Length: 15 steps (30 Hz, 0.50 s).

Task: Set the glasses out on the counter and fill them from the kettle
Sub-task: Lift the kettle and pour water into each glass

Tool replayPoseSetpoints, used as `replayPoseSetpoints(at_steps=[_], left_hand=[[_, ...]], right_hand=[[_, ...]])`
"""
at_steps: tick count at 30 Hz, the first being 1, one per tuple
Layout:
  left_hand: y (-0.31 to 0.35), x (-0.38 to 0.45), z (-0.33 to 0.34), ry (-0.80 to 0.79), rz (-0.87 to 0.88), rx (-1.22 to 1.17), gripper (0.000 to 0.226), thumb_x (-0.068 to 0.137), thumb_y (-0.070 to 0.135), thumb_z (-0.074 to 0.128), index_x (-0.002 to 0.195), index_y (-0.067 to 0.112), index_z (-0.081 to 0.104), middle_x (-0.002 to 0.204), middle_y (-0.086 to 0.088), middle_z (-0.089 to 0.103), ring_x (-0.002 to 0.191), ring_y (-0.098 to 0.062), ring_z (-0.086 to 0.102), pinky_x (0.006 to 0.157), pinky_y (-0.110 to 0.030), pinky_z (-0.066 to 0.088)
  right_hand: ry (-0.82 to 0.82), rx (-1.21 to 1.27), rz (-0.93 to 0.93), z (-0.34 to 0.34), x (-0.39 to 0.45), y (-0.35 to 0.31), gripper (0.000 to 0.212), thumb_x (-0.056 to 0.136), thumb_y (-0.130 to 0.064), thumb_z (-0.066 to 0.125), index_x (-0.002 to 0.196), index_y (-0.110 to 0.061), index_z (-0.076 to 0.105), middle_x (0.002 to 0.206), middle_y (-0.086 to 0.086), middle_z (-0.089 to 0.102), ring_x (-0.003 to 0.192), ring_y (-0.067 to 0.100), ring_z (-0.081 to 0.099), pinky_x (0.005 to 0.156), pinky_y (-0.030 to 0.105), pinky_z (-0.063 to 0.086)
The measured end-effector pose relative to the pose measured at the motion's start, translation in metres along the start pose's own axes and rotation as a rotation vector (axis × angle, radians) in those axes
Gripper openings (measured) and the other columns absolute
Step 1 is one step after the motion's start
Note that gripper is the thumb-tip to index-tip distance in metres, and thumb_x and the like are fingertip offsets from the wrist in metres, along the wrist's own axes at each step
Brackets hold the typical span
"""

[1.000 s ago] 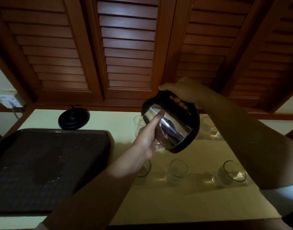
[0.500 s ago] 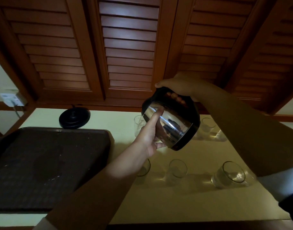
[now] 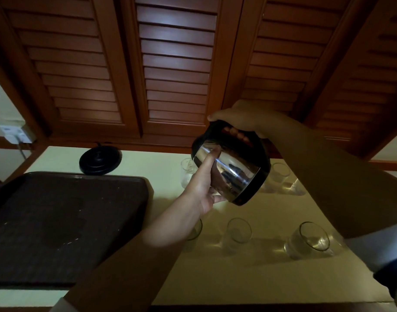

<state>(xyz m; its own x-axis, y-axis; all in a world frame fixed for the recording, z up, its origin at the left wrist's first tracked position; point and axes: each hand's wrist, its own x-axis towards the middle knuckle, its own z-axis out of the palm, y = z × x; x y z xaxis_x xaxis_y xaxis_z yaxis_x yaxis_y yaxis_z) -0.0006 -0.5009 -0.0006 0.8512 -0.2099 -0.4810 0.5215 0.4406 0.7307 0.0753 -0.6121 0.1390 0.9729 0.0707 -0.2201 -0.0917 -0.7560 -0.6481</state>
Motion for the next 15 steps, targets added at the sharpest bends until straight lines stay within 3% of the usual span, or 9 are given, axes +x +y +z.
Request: replayPoseSetpoints(at_steps=[15], left_hand=[[-0.0001, 0.0017, 0.0001, 0.005, 0.01, -0.013, 0.054, 0.083, 0.067, 0.076, 0.12, 0.028, 0.069, 0.12, -0.009, 0.074, 0.122, -0.032, 0.067, 0.111, -0.063, 0.051]], right_hand=[[-0.012, -0.01, -0.019, 0.0017, 0.0018, -0.0033, 0.047, 0.09, -0.052, 0.072, 0.067, -0.013, 0.062, 0.046, -0.002, 0.051, 0.039, 0.013, 0.043, 0.042, 0.019, 0.037]])
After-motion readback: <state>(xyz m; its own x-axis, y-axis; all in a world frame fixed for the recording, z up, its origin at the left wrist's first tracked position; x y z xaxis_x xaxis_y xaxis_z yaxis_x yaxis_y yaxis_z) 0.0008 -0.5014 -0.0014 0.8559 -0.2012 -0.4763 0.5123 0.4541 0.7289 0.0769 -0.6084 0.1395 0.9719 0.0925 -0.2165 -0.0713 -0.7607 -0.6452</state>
